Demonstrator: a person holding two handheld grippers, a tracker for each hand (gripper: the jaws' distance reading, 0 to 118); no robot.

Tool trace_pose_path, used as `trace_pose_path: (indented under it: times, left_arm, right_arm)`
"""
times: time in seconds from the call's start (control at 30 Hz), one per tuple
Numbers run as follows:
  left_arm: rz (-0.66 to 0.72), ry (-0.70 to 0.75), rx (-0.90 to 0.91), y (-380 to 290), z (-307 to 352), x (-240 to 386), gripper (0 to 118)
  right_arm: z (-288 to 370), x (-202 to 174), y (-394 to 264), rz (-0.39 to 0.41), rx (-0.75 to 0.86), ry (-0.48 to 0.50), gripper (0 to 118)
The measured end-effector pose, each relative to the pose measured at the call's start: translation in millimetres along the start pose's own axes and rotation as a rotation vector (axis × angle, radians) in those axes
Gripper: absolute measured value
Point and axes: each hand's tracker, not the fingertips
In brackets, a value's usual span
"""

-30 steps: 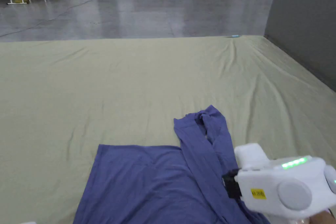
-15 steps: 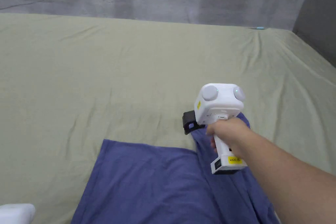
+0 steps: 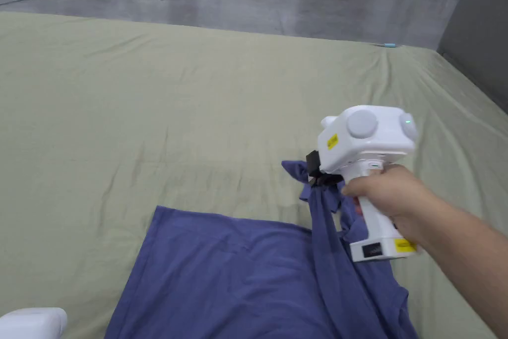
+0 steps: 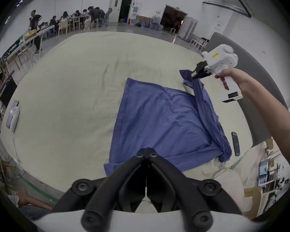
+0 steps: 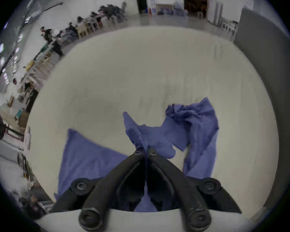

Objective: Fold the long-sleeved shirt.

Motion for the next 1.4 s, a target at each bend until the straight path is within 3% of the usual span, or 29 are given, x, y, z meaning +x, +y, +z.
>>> trace_pose_path:
  times: [0.13, 0.3, 0.43, 0.5, 0.57, 0.77, 0.83, 0.87, 0.9, 0.97, 1.0, 1.13, 1.17, 1.23, 1.3, 1.4]
  left_arm:
    - [-0.014, -0.002, 0.008, -5.5, 11.8, 5.7, 0]
    - [-0.003, 0.000, 0.011, -16.9, 20.4, 10.7, 0]
    - [0.017, -0.009, -0.007, -26.2, 21.3, 13.6, 0]
    - [0.013, -0.013, -0.016, -29.6, 21.6, 15.9, 0]
    - [0.004, -0.016, -0.025, -33.8, 23.0, 19.7, 0]
    - [0.008, -0.017, -0.036, -38.8, 26.5, 22.1, 0]
    - [0.009, -0.017, -0.035, -40.2, 28.9, 23.7, 0]
    - [0.011, -0.020, -0.033, -40.1, 29.9, 23.9, 0]
    - [0.012, -0.024, -0.031, -39.4, 30.9, 24.1, 0]
    - [0.010, -0.026, -0.029, -39.8, 33.1, 25.8, 0]
    - [0.005, -0.026, -0.026, -39.7, 34.2, 26.6, 0]
    - [-0.002, -0.023, -0.031, -40.0, 32.9, 26.9, 0]
    - [-0.001, -0.024, -0.034, -40.3, 30.5, 26.4, 0]
    - [0.005, -0.023, -0.043, -41.5, 25.3, 25.9, 0]
    - [0.014, -0.024, -0.053, -42.0, 19.6, 25.5, 0]
    - [0.024, -0.035, -0.069, -37.3, 9.5, 24.5, 0]
  right_arm:
    - [99.0, 2.9, -58.8, 0.061, 0.099, 0.027, 0]
    - [154.6, 11.6, -169.2, 0.087, 0.037, 0.021, 0]
    - [132.6, 25.9, -253.8, 0.083, -0.126, -0.061, 0]
    - [105.8, 35.9, -285.1, 0.029, -0.235, -0.063, 0]
    - [79.9, 40.6, -304.4, 0.023, -0.305, -0.061, 0]
    - [47.5, 41.4, -298.2, 0.033, -0.326, -0.102, 0]
    - [51.0, 36.1, -296.2, 0.088, -0.359, -0.105, 0]
    - [54.9, 35.0, -293.2, 0.117, -0.367, -0.106, 6]
    - [66.4, 37.0, -288.8, 0.115, -0.350, -0.100, 28]
    - [92.4, 39.7, -281.2, 0.040, -0.250, -0.055, 91]
    - [108.4, 38.8, -279.1, 0.024, -0.186, -0.048, 108]
    - [159.2, 25.1, -280.3, -0.006, -0.050, 0.003, 107]
    - [164.9, 20.2, -286.0, -0.022, -0.024, 0.033, 95]
    - [170.8, 5.2, -297.5, -0.007, 0.065, 0.058, 0]
    - [164.2, -10.7, -308.3, 0.029, 0.044, -0.027, 0]
    - [149.3, -21.9, -318.0, -0.007, 0.012, 0.104, 0]
